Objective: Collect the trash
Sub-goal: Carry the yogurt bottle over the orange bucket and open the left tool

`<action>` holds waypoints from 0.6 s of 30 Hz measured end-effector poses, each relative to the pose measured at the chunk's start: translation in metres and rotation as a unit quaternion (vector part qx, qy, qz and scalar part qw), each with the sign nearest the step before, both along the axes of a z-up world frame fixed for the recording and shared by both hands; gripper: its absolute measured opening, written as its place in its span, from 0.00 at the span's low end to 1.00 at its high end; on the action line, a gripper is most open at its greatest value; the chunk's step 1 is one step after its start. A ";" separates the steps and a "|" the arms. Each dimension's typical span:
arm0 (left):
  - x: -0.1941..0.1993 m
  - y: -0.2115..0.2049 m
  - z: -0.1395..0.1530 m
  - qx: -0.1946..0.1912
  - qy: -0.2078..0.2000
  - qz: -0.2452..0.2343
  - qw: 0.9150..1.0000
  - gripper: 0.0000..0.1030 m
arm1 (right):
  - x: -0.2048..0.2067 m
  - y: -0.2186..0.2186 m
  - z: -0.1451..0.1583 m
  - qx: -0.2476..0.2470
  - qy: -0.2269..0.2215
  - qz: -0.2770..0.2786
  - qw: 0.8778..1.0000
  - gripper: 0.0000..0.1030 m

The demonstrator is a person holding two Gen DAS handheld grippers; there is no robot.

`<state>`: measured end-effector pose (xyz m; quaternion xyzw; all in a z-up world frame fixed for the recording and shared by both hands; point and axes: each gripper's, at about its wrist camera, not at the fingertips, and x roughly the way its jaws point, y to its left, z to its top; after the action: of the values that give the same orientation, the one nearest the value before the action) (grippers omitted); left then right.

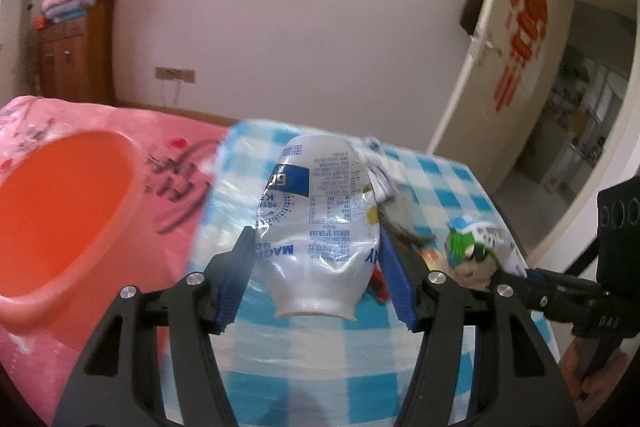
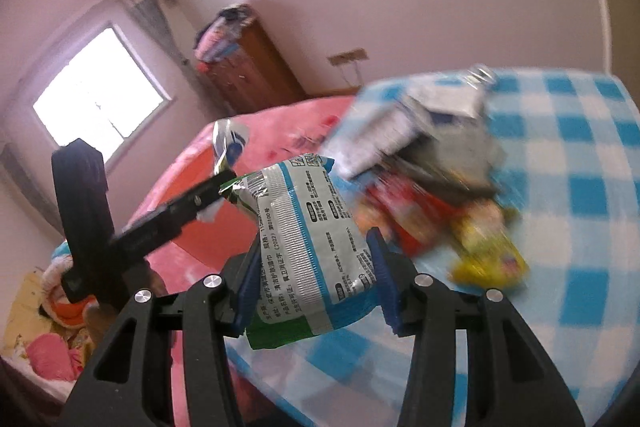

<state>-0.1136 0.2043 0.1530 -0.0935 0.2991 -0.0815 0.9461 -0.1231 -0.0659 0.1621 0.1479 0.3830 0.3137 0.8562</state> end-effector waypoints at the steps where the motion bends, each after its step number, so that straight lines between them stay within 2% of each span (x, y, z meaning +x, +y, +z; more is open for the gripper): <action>1: -0.001 0.008 0.005 0.000 -0.004 0.010 1.000 0.60 | 0.007 0.014 0.010 0.007 -0.005 0.012 1.000 0.48; 4: -0.008 0.045 0.026 0.004 -0.022 0.055 0.998 0.60 | 0.026 0.051 0.032 0.024 -0.015 0.047 0.998 0.48; 9: -0.013 0.098 0.039 0.022 -0.027 0.127 0.991 0.60 | 0.054 0.124 0.057 0.033 -0.031 0.104 0.993 0.49; 13: -0.011 0.135 0.033 0.028 -0.009 0.171 0.985 0.60 | 0.071 0.183 0.065 0.032 -0.036 0.144 0.988 0.49; 18: -0.003 0.159 0.016 0.029 0.015 0.200 0.979 0.60 | 0.085 0.239 0.059 0.022 -0.028 0.169 0.985 0.50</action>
<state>-0.1169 0.3632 0.1687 -0.1251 0.2907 0.1193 0.9411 -0.0385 0.1730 0.2214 0.0910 0.3714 0.4665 0.7976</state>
